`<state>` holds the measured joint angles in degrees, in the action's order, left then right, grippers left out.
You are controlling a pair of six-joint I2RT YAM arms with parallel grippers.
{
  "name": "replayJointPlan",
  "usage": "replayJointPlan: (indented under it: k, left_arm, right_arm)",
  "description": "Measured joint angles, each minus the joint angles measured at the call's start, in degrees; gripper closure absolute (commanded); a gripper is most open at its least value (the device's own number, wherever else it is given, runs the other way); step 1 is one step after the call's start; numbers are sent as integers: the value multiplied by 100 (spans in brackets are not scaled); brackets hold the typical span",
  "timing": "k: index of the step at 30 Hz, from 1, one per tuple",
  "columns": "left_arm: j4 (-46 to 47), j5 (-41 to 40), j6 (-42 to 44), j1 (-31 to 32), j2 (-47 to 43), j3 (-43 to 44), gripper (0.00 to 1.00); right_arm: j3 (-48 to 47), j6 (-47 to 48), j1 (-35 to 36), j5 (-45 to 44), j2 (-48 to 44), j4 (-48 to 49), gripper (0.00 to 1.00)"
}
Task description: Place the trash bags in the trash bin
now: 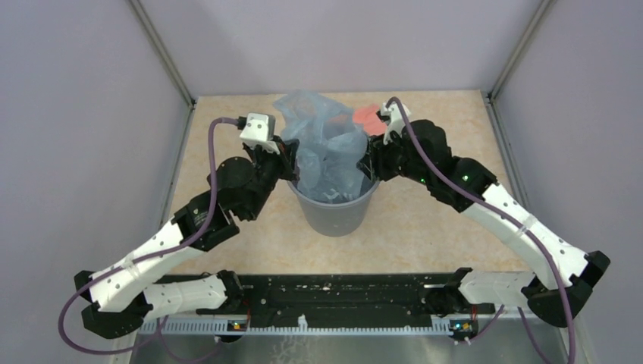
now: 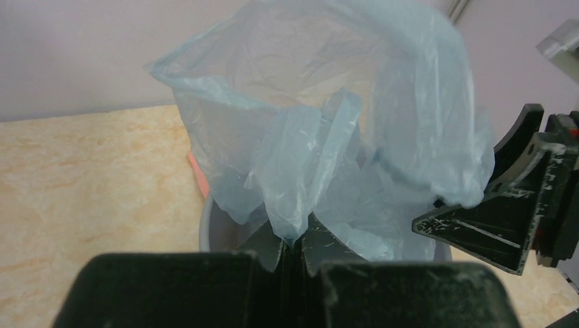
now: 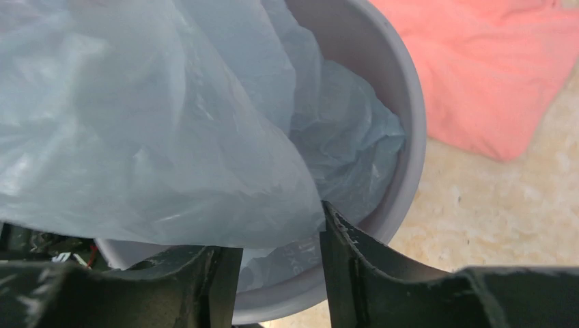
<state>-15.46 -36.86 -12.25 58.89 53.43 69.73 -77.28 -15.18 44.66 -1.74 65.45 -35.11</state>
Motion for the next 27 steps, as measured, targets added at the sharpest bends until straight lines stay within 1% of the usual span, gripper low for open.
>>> replayJointPlan:
  k: [1, 3, 6, 10, 13, 16, 19, 24, 27]
  left_arm:
    - [-9, 7, -13, -52, 39, 0, 100]
    - [-59, 66, -72, -190, 125, 0, 100]
    - [-245, 245, -223, -542, 289, 0, 100]
    - [-533, 695, -487, -1080, 509, 0, 100]
    - [-715, 929, -634, -1237, 597, -2, 100]
    - [-802, 1126, -726, -1235, 597, 0, 100]
    - [-855, 1285, -772, -1235, 597, 2, 100]
    - [-929, 1499, -824, -1235, 601, 61, 100]
    - [-933, 1624, -857, -1235, 599, 81, 100]
  right_arm:
    - [50, -4, 13, -85, 68, 0, 67]
    - [195, -7, 17, -291, 168, 4, 67]
    - [367, 7, 20, -494, 210, -22, 57]
    - [385, 59, 48, -579, 157, 22, 41]
    - [378, 166, 101, -579, 7, 31, 33]
    - [286, 310, 260, -588, -103, -7, 31]
    - [2, 494, 616, -667, -111, -28, 31]
    - [-673, 756, 1300, -914, -76, -120, 31]
    - [-1139, 841, 1561, -1071, 83, -155, 31]
